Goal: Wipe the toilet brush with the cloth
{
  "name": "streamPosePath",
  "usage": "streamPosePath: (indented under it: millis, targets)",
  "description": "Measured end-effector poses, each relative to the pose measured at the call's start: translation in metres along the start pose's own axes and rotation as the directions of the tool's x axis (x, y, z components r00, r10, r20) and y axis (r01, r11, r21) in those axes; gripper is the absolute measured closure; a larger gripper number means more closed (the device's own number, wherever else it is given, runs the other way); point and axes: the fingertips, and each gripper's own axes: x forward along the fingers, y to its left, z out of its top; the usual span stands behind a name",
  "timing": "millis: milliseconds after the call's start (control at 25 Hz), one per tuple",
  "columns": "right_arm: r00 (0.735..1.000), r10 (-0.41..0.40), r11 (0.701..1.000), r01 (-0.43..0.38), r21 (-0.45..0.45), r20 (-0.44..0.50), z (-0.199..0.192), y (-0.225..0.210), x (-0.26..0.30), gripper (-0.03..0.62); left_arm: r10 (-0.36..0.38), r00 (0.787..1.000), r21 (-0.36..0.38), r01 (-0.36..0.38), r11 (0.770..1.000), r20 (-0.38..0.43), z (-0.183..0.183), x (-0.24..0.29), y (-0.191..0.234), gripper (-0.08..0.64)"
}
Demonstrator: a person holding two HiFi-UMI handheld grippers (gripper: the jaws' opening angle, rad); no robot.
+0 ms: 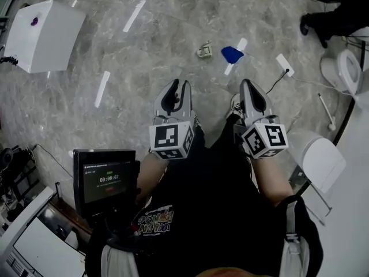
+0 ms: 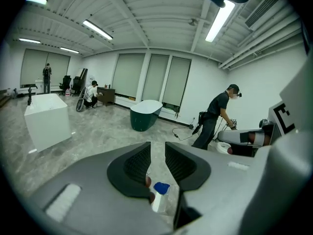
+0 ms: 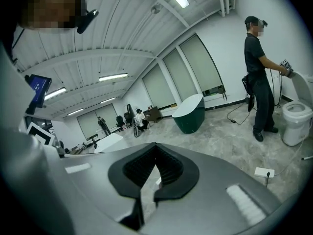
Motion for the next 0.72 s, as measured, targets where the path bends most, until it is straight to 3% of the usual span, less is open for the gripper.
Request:
streamPosePath:
  millis: [120, 240, 320, 560, 720]
  targets:
    - [0.999, 0.028, 0.999, -0.029, -0.030, -0.017, 0.010, 0.015, 0.003, 0.589, 0.002, 0.999, 0.106, -0.007, 0.994, 0.044, 0.020, -0.009, -0.007, 0.456]
    - [0.997, 0.066, 0.994, -0.070, -0.082, -0.050, 0.017, 0.026, 0.007, 0.589, 0.022, 0.993, 0.225, -0.047, 0.973, 0.112, 0.040, -0.017, -0.011, 0.456]
    - [0.990, 0.103, 0.988, -0.113, -0.109, -0.092, 0.014, 0.013, 0.014, 0.588, 0.057, 0.990, 0.230, -0.085, 0.970, 0.127, 0.041, -0.009, -0.017, 0.454]
    - [0.959, 0.197, 0.965, -0.226, -0.133, -0.201, -0.016, -0.076, 0.061, 0.558, 0.183, 0.981, 0.236, -0.194, 0.952, 0.066, -0.003, 0.051, -0.031, 0.424]
    - [0.940, 0.191, 0.966, -0.231, -0.113, -0.283, -0.056, -0.131, 0.102, 0.552, 0.232, 0.972, 0.190, -0.232, 0.954, 0.022, -0.039, 0.090, -0.027, 0.413]
